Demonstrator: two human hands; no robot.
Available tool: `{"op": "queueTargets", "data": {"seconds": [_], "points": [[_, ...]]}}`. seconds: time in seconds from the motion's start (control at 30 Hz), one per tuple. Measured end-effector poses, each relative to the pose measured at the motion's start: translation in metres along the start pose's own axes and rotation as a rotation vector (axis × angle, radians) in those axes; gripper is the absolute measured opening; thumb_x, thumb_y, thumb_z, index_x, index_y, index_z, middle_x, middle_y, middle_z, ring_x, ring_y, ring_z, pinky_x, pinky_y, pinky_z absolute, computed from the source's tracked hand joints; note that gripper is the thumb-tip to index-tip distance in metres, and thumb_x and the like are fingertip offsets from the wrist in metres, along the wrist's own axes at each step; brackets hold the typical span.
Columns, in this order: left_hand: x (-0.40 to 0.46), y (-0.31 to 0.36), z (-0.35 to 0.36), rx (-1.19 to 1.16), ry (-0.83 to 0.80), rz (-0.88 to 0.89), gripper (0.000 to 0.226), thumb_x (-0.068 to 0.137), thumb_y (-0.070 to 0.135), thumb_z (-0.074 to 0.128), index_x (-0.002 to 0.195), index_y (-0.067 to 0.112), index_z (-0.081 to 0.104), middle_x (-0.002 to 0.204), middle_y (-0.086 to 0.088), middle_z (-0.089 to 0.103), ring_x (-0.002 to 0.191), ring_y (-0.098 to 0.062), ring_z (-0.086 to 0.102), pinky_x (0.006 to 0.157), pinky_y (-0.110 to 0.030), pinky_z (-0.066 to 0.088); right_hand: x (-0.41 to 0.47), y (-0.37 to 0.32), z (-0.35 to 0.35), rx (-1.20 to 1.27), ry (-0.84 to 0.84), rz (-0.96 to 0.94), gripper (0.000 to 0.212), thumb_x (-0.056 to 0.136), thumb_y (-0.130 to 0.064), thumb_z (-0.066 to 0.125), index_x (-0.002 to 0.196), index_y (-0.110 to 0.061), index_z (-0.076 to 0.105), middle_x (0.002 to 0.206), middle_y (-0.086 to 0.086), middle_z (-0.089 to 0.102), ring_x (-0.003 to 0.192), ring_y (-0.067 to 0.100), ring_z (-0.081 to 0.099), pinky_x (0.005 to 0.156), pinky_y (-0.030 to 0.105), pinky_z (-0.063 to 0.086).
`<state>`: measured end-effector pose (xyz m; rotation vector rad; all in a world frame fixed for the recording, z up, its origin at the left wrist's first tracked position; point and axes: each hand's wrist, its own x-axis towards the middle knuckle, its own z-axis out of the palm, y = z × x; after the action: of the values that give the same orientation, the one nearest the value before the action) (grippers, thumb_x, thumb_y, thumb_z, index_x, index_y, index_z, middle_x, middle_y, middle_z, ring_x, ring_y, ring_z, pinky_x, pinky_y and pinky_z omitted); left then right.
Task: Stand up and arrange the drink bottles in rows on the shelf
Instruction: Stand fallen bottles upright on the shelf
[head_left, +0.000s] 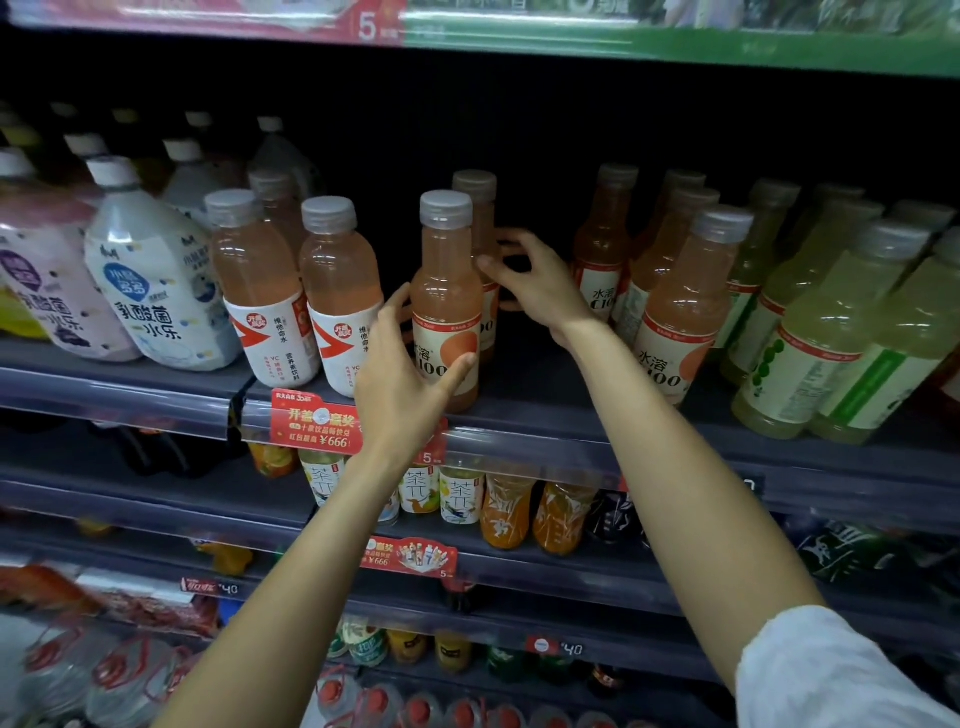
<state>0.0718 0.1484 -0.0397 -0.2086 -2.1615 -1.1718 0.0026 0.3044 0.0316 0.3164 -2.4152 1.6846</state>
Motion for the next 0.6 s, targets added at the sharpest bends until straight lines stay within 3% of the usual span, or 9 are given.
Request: {"op": "queueTargets", "data": {"seconds": [0.37, 0.6], "points": [[-0.0021, -0.0001, 0.0008, -0.002, -0.001, -0.001, 0.087, 0.078, 0.051, 0.073, 0.145, 0.017, 0.031, 0.142, -0.001, 0.046, 0.124, -0.009, 0.047, 0.092, -0.027, 0.046, -0.0033, -0.0021, 0.0034, -0.002, -0.021, -0.012, 0.046, 0.091, -0.029, 0.06, 0.132, -0.016, 0.044, 0.127, 0.003, 0.051, 0.112, 0.022, 0.056, 0.085, 0.039, 0.055], [-0.0043, -0.0009, 0.0022, -0.009, 0.004, -0.006, 0.086, 0.079, 0.048, 0.073, 0.147, 0.018, 0.029, 0.144, 0.0, 0.044, 0.127, -0.012, 0.047, 0.096, -0.037, 0.049, -0.0064, -0.0034, 0.0047, -0.039, -0.008, -0.011, 0.052, 0.092, -0.031, 0.058, 0.138, -0.016, 0.039, 0.134, 0.004, 0.05, 0.114, 0.022, 0.056, 0.09, 0.041, 0.053]]}}
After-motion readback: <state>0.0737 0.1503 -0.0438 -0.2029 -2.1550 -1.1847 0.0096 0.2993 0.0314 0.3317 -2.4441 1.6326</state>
